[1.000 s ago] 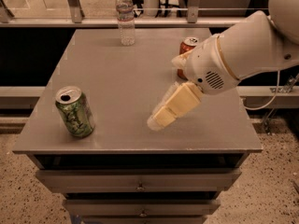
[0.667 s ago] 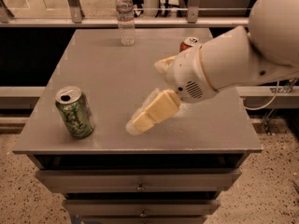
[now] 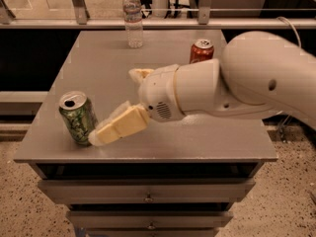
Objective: Knock green can over
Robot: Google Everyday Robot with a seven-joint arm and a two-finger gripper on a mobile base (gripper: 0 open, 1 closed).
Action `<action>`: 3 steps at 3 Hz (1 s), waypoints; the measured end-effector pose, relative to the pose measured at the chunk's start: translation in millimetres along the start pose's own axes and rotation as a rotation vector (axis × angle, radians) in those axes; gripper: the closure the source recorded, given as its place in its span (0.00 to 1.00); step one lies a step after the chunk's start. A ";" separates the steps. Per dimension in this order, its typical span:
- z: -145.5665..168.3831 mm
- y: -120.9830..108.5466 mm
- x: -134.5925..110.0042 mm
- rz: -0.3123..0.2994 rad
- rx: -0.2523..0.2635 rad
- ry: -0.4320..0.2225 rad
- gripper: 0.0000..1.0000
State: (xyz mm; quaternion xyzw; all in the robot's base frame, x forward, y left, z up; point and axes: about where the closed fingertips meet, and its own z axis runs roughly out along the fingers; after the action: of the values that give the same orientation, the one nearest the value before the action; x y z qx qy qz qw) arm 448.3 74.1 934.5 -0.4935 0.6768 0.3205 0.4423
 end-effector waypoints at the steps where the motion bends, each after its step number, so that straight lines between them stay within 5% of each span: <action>1: 34.3 2.5 -3.4 0.038 0.009 -0.094 0.00; 3: 88.5 2.2 3.1 0.081 0.047 -0.179 0.00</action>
Offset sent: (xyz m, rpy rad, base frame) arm 0.0294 0.0797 -0.0387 0.2191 -0.0002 -0.0835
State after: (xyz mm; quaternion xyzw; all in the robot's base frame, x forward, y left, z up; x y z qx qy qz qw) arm 470.9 150.6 896.0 -0.4246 0.6614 0.3649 0.4992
